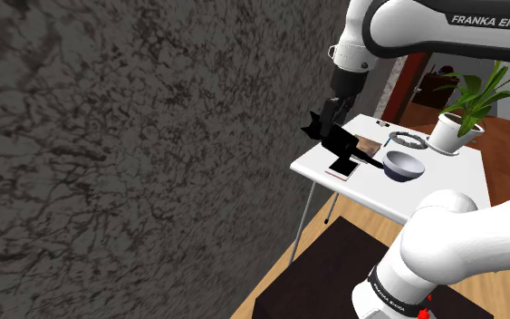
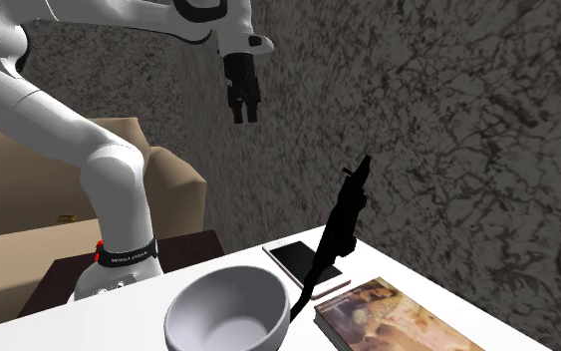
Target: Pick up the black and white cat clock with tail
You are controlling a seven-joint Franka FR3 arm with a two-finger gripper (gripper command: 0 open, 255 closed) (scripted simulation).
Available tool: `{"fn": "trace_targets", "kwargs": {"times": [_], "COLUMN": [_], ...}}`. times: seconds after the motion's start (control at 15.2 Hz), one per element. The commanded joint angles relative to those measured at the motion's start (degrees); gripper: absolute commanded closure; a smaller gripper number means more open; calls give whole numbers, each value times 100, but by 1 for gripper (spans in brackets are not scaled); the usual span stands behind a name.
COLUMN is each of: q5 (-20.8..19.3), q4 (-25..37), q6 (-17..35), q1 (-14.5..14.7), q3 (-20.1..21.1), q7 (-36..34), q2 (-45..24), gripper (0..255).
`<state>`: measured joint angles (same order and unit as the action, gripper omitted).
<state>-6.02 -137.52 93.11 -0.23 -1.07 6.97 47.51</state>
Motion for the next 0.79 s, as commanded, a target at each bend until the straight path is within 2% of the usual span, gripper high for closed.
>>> {"fn": "trace_targets", "kwargs": {"times": [0.0, 0.4, 0.73], "q5": [0, -451, -810], "q4": [0, -593, -843], "q6": [0, 630, 1215], "q1": [0, -238, -432], "q3": [0, -983, -1884], "q7": [0, 962, 1793], "q2": [0, 339, 304], "gripper": [0, 0, 0]}}
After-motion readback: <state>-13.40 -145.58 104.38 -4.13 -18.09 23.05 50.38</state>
